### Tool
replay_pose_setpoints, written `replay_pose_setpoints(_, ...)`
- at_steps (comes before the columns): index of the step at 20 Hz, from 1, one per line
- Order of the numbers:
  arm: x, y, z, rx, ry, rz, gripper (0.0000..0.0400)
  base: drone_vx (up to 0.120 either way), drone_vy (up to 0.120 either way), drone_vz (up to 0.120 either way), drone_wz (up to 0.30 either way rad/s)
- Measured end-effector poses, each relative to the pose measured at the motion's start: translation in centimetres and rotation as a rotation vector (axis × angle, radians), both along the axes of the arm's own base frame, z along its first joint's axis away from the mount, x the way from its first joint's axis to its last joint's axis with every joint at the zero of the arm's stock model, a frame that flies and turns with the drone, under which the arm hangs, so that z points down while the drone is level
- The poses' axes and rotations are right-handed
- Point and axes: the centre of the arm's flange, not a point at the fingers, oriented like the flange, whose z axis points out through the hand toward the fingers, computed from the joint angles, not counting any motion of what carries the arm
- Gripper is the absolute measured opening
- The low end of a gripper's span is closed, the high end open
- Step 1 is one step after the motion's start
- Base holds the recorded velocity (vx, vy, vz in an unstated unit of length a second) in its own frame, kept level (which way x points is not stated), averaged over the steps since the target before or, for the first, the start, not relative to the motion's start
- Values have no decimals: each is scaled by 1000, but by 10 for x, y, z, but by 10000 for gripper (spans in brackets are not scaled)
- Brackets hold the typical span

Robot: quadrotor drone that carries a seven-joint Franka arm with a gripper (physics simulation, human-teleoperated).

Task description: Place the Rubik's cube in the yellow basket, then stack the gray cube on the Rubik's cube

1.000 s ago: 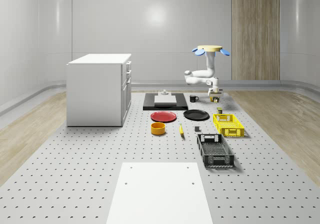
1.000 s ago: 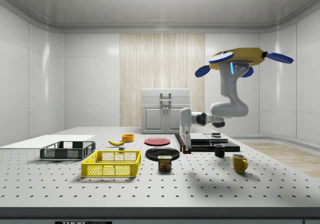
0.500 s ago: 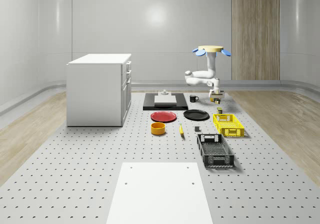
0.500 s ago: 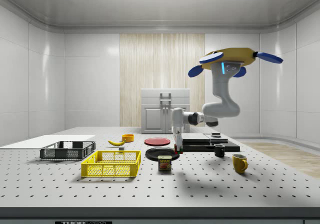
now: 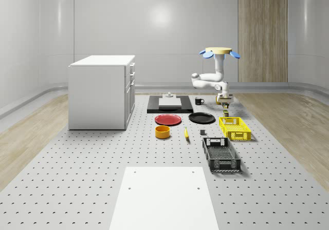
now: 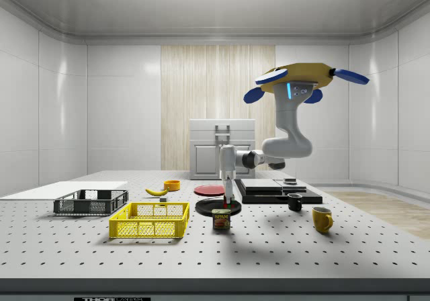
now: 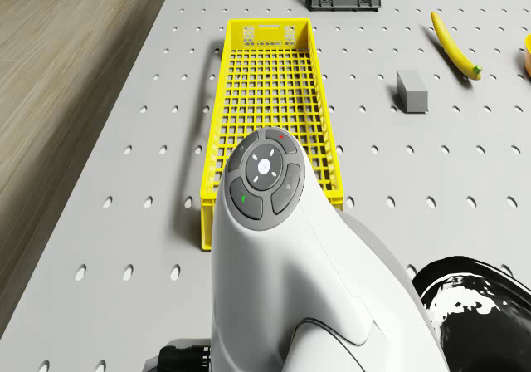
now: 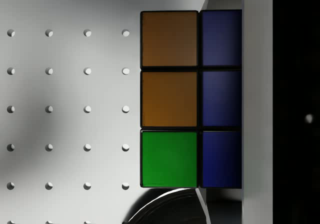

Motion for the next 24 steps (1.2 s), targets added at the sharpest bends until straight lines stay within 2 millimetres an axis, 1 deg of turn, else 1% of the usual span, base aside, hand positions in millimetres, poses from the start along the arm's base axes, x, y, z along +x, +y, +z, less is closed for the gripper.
replay_pose_setpoints(24,0,0,0,0,0,0,325,120,0,0,0)
